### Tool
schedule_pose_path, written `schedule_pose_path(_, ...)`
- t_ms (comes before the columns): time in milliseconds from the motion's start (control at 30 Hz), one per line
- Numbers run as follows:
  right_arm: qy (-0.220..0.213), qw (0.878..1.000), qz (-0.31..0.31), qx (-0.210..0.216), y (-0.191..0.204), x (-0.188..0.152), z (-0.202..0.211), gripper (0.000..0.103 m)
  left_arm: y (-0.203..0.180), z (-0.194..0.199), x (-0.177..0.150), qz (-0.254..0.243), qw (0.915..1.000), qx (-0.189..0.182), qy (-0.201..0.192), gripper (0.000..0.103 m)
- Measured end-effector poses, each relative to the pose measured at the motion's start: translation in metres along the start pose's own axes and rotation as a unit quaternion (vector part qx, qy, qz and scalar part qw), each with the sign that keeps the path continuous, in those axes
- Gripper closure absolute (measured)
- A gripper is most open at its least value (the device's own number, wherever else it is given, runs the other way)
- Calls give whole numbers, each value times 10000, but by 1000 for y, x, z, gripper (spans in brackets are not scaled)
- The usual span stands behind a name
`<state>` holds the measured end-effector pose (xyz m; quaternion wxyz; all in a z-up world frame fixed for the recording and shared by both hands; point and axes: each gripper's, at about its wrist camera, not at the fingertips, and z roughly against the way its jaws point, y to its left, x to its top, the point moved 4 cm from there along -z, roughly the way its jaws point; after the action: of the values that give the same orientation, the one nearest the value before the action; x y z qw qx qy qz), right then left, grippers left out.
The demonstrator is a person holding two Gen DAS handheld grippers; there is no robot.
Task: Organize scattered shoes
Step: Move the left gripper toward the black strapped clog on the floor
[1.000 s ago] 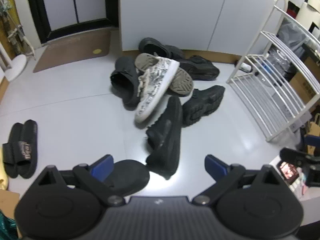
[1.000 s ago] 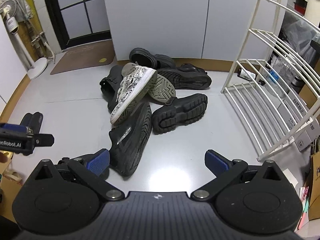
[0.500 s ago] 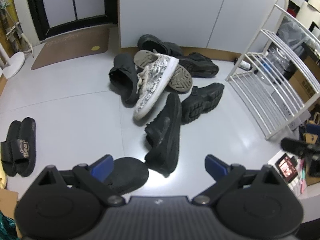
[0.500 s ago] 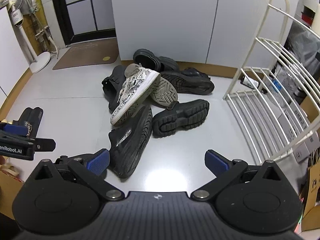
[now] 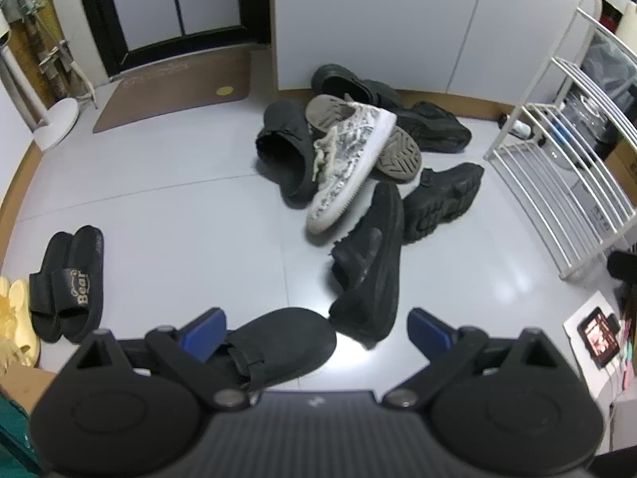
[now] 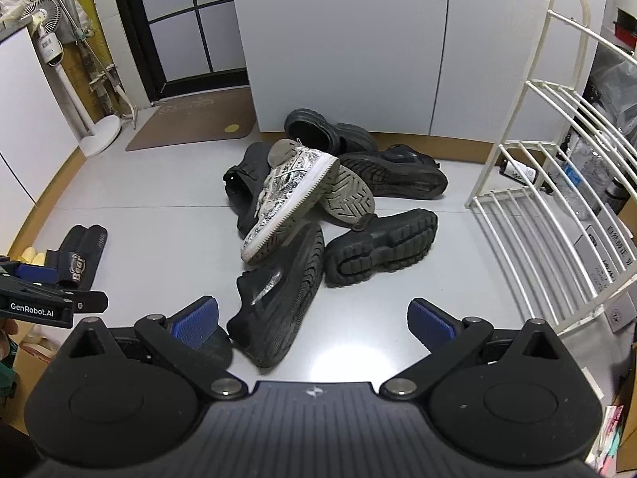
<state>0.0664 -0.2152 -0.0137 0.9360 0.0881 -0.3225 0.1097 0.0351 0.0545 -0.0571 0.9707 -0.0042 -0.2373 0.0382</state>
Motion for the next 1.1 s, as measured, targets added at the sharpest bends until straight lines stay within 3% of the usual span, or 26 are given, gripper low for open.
schedule_pose_path(367,-202,9998,58,-32,9,6,-7,0,20,-1,7,127,9996,253,36,4)
schedule_pose_path(700,200,9998,-6,-13,3,3,-21,0,31,-4,-1,42,9993,296,210,4)
schedule_pose_path(1100,341,9992,200,-91,5,-9,-20,0,56,-4,-16,105,9988,340,348,4)
